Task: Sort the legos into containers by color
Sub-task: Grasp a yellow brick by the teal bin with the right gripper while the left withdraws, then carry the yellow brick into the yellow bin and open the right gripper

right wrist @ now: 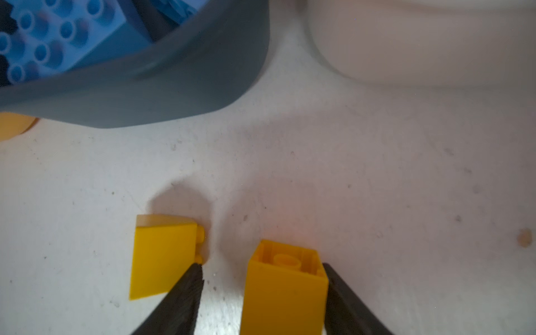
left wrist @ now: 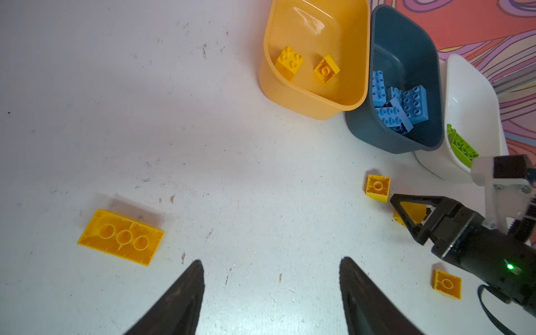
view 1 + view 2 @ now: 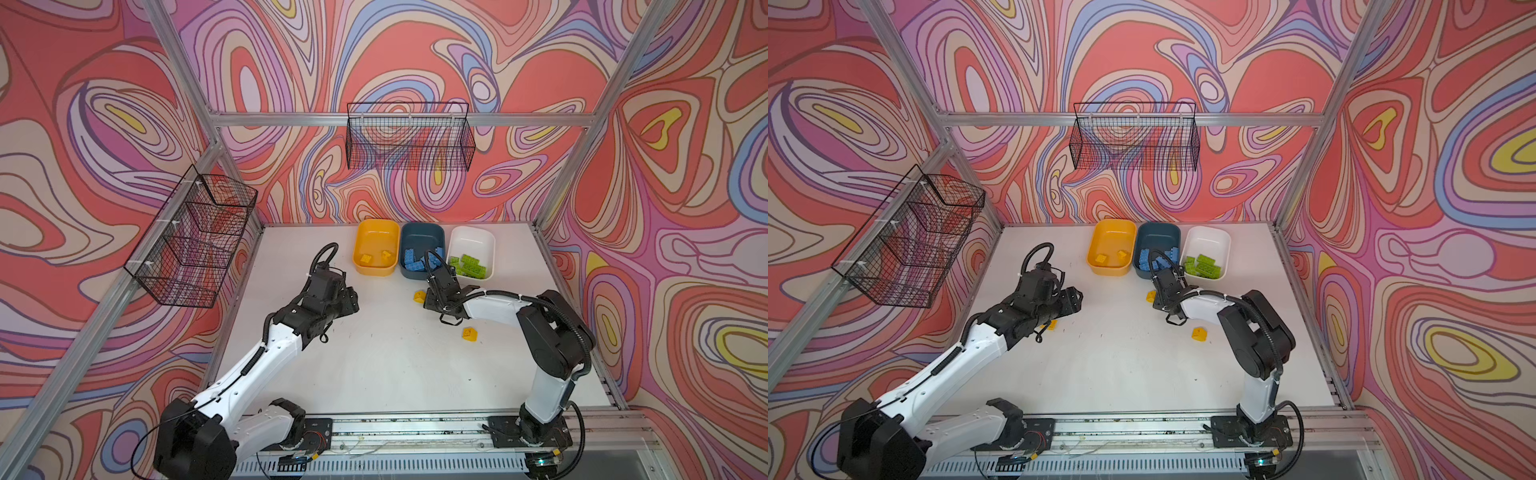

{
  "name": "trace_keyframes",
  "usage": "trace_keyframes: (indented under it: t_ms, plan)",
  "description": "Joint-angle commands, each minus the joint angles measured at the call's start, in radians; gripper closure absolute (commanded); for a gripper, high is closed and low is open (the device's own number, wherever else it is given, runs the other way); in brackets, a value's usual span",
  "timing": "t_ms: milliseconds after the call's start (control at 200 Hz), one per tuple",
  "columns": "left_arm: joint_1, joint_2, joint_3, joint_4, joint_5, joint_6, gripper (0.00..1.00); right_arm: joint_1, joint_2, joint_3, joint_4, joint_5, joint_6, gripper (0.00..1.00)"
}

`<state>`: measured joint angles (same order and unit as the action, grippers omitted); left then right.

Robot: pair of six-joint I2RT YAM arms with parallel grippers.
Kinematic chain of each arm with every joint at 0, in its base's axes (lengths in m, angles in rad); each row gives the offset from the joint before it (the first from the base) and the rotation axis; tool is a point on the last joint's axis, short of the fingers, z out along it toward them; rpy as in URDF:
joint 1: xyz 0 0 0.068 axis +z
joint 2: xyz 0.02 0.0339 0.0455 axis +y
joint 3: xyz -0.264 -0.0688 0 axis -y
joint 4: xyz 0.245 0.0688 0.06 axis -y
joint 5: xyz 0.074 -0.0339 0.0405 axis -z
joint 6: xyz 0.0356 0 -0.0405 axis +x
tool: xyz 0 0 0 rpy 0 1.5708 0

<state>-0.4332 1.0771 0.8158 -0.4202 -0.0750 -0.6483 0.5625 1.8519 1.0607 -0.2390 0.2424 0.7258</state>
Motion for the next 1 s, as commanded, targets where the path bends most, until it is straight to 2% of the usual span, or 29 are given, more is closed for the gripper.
trace_keyframes:
  t_ms: [0,275,401,556,741,997]
  plan:
    - [-0.002,-0.076,-0.036,-0.02,0.007,-0.022,0.27,0.0,0.033,0.041,-0.013,0.013,0.002,0.41]
    - [-0.001,-0.189,-0.124,-0.061,-0.014,-0.042,0.27,0.002,0.014,0.062,-0.062,0.052,-0.054,0.72]
    - [-0.002,-0.225,-0.166,-0.068,-0.01,-0.063,0.27,0.021,-0.045,0.088,-0.099,0.055,-0.113,0.74]
    - [-0.002,-0.294,-0.218,-0.082,-0.008,-0.089,0.27,0.049,-0.042,0.22,-0.126,-0.136,-0.222,0.74]
    - [-0.001,-0.349,-0.239,-0.105,-0.03,-0.105,0.28,0.064,0.076,0.454,-0.129,-0.287,-0.259,0.74]
    - [-0.001,-0.373,-0.273,-0.169,-0.012,-0.129,0.29,0.068,0.317,0.783,-0.09,-0.36,-0.272,0.74]
